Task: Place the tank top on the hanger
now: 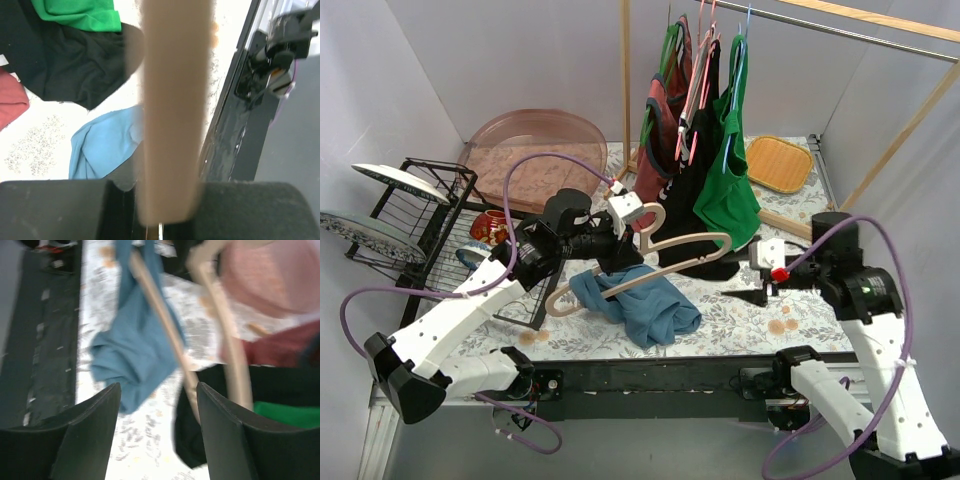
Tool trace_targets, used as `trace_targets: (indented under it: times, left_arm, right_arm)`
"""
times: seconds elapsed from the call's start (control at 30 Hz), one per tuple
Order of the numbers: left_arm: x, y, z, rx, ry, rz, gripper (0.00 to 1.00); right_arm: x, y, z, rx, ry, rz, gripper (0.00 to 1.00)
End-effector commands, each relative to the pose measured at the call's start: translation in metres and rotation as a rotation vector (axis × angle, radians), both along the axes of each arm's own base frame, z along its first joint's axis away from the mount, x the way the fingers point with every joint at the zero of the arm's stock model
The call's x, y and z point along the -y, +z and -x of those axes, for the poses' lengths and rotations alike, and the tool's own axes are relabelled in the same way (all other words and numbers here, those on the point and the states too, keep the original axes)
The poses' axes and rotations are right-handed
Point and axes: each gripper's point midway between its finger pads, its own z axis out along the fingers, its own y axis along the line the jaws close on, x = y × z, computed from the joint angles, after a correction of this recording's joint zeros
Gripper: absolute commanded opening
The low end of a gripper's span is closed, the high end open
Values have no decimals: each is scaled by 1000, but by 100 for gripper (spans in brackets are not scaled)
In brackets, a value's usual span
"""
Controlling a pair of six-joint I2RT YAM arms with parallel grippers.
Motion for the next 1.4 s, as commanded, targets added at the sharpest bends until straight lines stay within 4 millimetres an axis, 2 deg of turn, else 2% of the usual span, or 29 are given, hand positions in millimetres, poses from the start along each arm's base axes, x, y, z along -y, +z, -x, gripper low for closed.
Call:
trace_targets:
  times: [0.0, 0.07, 0.1, 0.17, 0.2, 0.3, 0.33, 0.43, 0.53, 0.57, 0.6, 0.77, 0.87, 0.9, 0.97, 1.0, 1.1, 1.13, 1.2, 1.23, 1.27, 1.3, 1.37]
  left_arm:
    - [0, 31, -5, -6, 88, 110, 0]
    - [0, 33, -6, -18, 106, 120, 0]
    - [-1, 33, -5, -33, 115, 125, 0]
    - [-1, 33, -3, -42, 121, 135, 0]
    - [-2, 31, -2, -50, 123, 136, 0]
    - [-2, 30, 1, -75, 133, 158, 0]
    - [-2, 30, 2, -87, 139, 165, 0]
    - [-2, 31, 2, -94, 152, 181, 0]
    - [-5, 35, 3, -98, 169, 201, 0]
    - [-6, 35, 4, -105, 172, 206, 0]
    - [-7, 34, 5, -107, 175, 208, 0]
    - [-10, 29, 10, -118, 177, 207, 0]
    - [-13, 30, 11, -112, 186, 208, 0]
    - [-14, 31, 11, -108, 190, 208, 0]
    - [-17, 32, 11, -100, 198, 207, 0]
    - [-18, 30, 12, -97, 200, 205, 0]
    - [-24, 29, 14, -91, 215, 204, 0]
    - [-25, 29, 15, -94, 216, 205, 0]
    - [-29, 28, 18, -92, 221, 209, 0]
    - [-30, 27, 19, -97, 224, 209, 0]
    - [-32, 26, 21, -94, 225, 211, 0]
    - [-33, 25, 21, -97, 227, 209, 0]
    - [-35, 23, 24, -102, 232, 208, 0]
  right_arm:
    - [-20, -60, 28, -121, 227, 14, 68]
    - [-30, -105, 34, -138, 253, 136, 68]
    - [-39, -107, 26, -82, 241, 140, 70]
    - [-41, -136, 21, -43, 231, 243, 70]
    - [-48, -139, 9, 3, 213, 264, 78]
    - [-63, -142, -10, 105, 172, 341, 79]
    - [-72, -136, -18, 149, 165, 332, 79]
    - [-95, -143, -24, 220, 177, 376, 79]
    - [-109, -176, -10, 283, 241, 456, 81]
    - [-108, -184, -15, 315, 218, 489, 81]
    - [-104, -203, -14, 318, 219, 530, 81]
    - [-116, -209, -34, 383, 129, 532, 79]
    - [-116, -213, -38, 377, 109, 552, 63]
    - [-115, -213, -38, 367, 101, 552, 51]
    - [-113, -211, -38, 356, 86, 549, 37]
    - [-110, -211, -38, 336, 73, 548, 21]
    - [-100, -199, -44, 304, 30, 507, 2]
    - [-90, -198, -49, 265, -5, 502, 1]
    - [-85, -182, -46, 240, -3, 431, 1]
    - [-74, -181, -49, 206, -33, 427, 1]
    - [-72, -173, -43, 194, -15, 384, 1]
    - [-63, -170, -47, 178, -41, 372, 1]
    - [-52, -167, -40, 147, -48, 360, 1]
